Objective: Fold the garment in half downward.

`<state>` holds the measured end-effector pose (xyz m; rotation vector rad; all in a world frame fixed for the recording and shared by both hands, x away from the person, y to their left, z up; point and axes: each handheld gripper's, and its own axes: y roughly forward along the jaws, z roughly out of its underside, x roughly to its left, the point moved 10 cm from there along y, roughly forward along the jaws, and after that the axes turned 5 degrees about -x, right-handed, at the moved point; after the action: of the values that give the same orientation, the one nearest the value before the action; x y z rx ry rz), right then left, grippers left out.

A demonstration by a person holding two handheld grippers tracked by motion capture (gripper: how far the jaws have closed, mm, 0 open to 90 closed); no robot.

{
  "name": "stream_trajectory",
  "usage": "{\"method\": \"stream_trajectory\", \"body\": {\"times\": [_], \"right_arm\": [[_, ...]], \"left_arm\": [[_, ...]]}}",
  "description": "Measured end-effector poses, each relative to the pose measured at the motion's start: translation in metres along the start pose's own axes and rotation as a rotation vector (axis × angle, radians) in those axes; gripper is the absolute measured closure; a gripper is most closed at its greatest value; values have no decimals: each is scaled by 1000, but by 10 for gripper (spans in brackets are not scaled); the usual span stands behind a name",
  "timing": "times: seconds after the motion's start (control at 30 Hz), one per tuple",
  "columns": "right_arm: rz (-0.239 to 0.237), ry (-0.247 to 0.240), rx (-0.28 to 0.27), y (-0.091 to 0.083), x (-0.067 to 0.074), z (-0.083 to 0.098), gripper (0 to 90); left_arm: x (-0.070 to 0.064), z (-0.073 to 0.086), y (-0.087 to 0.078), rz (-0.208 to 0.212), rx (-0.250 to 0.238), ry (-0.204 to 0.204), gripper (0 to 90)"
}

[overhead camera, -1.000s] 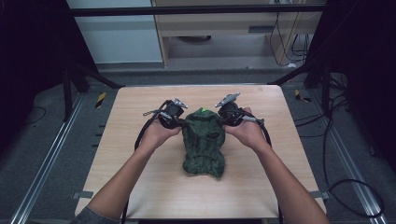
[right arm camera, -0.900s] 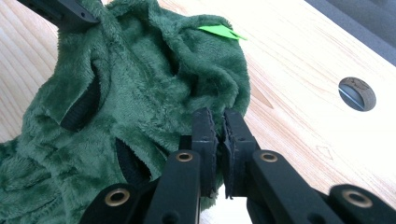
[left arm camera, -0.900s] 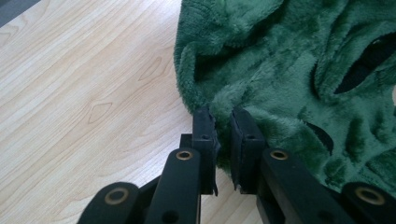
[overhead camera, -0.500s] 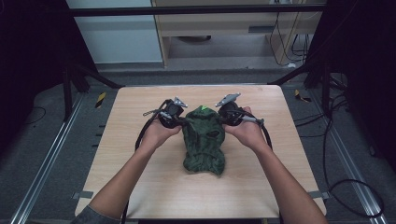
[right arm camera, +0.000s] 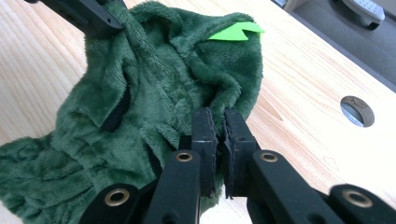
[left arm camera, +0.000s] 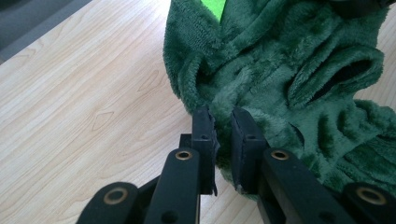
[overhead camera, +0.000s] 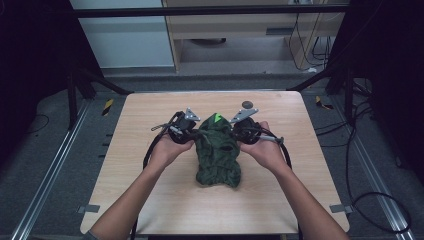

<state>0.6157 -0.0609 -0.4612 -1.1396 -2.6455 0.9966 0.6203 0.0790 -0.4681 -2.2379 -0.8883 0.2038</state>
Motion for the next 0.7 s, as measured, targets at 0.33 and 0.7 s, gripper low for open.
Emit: {"method": "stream_trajectory", "body": {"times": [0.33, 0.7], "right_arm": [[-8, 2, -19, -10, 7, 14, 853], [1, 0, -27, -20, 2, 15, 855]], "left_arm": [[-4, 13, -7, 1, -14, 21, 816], [-8, 1, -11, -2, -39, 36, 819]]}}
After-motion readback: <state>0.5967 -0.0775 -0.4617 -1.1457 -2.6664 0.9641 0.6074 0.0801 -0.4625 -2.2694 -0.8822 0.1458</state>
